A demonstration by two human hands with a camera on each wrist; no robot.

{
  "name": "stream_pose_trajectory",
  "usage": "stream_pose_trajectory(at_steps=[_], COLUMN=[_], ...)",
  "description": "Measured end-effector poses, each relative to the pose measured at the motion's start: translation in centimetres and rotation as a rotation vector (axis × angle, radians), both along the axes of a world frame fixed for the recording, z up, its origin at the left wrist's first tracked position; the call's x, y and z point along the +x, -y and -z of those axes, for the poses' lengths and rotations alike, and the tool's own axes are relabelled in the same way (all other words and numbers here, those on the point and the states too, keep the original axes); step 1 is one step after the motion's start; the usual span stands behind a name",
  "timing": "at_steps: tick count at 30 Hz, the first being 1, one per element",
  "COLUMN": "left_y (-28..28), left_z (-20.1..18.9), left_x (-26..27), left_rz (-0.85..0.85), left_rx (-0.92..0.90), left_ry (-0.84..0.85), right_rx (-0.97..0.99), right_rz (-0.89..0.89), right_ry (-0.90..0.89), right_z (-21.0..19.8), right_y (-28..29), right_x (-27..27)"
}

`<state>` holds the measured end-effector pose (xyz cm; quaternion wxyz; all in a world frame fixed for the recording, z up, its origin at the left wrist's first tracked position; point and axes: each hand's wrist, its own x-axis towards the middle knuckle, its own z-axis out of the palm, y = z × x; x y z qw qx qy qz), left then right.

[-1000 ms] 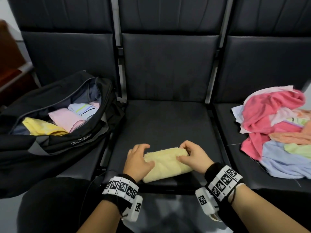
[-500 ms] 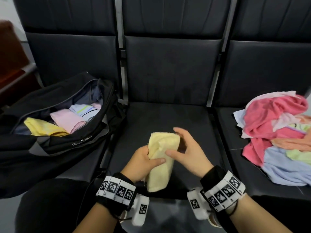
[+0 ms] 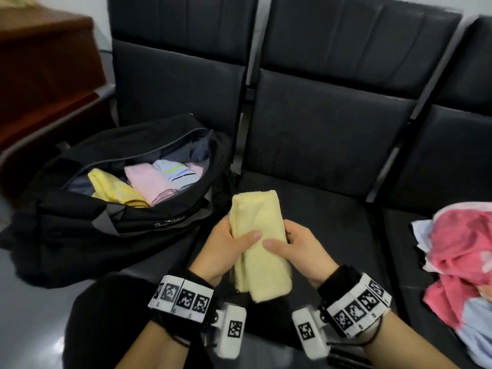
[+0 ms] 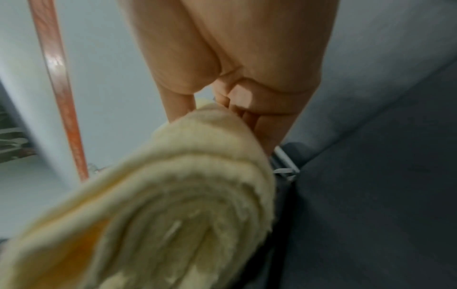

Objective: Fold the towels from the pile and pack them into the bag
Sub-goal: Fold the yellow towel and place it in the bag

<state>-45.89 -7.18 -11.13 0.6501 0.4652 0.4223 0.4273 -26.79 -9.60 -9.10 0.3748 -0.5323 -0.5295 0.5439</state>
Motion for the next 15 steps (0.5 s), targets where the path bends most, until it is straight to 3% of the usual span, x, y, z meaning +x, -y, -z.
stream_pose_trajectory(at_steps=[6,15], left_y=[-3.7,-8.0], left_z=[-1.9,-2.7], left_x=[-10.6,-23.3], left_rz=[-0.193,-0.332], left_rx=[0.020,0.012], left_ry=[-0.034,-0.207], right_rx=[-0.008,-0.018], right_rz=[-0.116,-0.283], right_ry=[0.015,0.036], right_z=[-2.1,-1.5], right_y=[-7.5,-15.9], right_x=[-10.5,-23.9])
